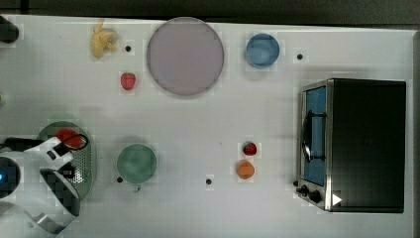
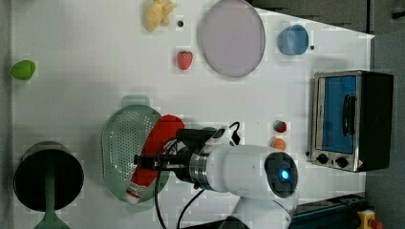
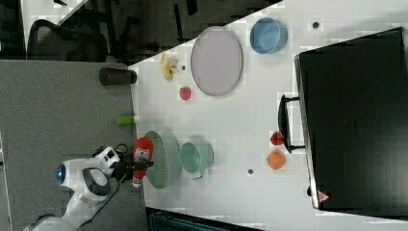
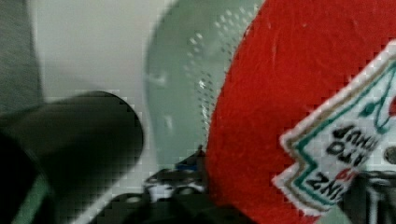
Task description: Pick Ketchup from the table and place it in strainer.
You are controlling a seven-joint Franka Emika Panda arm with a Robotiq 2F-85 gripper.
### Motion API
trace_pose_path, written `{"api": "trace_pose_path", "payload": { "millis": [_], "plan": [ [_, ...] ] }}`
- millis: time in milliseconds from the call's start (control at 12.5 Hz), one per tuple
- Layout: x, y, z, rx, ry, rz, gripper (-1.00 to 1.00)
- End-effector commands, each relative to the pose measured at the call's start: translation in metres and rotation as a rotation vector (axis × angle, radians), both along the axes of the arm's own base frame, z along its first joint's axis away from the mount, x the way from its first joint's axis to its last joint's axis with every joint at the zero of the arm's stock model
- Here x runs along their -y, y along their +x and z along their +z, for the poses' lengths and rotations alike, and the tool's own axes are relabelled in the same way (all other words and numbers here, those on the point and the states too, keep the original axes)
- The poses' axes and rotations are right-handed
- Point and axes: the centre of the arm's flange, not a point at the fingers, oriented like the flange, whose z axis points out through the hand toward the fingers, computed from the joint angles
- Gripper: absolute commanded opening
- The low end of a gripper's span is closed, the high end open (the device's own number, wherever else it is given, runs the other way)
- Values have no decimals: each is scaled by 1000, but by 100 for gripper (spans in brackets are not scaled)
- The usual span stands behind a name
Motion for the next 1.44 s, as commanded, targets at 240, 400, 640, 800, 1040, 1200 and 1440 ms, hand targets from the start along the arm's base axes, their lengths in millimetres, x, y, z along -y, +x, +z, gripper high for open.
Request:
{"api": "trace_pose_path", "payload": {
  "millis": [240,400,640,800,1040,1200,1440],
  "plan": [
    [16,32,1,35,34,-168,100],
    [34,43,32,59,-14,-229,100],
    [88,62,107,88,-175,-300,100],
    [135,74,165,84,-273,-356,100],
    [228,93,248,56,-318,-506,100],
    [292,100,294,77,-308,-627,100],
    [377,100,323,87,-279,-793,100]
  ]
}}
